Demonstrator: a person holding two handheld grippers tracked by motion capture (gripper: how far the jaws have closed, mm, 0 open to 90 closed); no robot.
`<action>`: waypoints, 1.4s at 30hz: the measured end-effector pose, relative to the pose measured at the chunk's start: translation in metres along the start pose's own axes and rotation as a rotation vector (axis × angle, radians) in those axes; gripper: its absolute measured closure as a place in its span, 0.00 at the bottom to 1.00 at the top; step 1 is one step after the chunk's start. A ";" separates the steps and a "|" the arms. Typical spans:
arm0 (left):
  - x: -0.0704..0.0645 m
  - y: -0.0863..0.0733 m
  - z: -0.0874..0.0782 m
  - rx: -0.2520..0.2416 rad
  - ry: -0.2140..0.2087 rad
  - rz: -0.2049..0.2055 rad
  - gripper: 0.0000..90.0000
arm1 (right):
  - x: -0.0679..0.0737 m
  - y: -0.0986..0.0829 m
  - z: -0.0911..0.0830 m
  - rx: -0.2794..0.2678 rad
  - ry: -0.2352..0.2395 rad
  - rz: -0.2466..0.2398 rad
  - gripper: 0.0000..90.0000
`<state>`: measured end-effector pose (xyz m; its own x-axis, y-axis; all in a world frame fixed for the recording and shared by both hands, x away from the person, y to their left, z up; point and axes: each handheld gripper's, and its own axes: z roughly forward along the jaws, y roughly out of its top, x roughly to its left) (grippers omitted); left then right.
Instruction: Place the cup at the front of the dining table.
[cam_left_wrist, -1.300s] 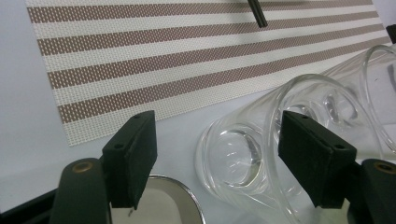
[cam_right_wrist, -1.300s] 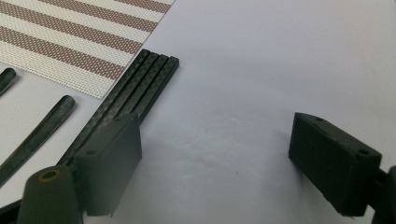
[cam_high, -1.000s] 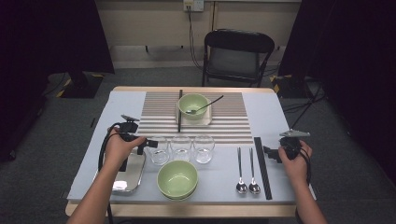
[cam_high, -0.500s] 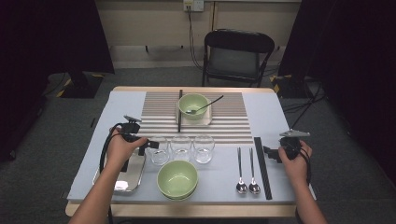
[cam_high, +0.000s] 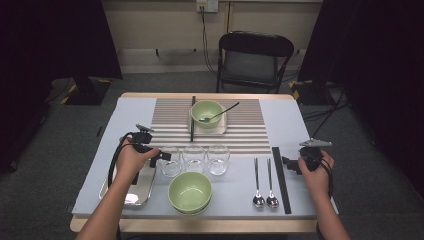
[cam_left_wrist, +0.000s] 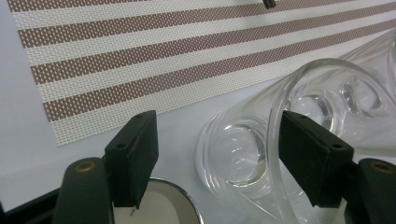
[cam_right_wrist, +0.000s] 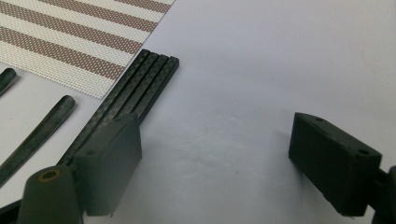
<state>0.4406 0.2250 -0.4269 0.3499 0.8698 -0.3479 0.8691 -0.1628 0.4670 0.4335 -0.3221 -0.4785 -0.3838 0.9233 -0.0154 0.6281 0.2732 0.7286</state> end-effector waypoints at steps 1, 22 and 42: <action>0.000 0.000 0.000 -0.002 0.000 -0.001 0.33 | 0.000 0.000 0.000 0.000 0.000 0.000 0.18; -0.002 0.000 0.006 0.037 0.019 0.011 0.37 | 0.000 0.000 0.000 0.000 0.001 0.000 0.18; -0.006 0.001 0.007 0.048 0.022 -0.025 0.60 | 0.000 0.000 0.000 0.000 0.001 0.000 0.18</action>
<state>0.4416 0.2164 -0.4304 0.3205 0.8837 -0.3412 0.8936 -0.1625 0.4184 0.4335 -0.3221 -0.4786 -0.3845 0.9230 -0.0147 0.6280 0.2732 0.7287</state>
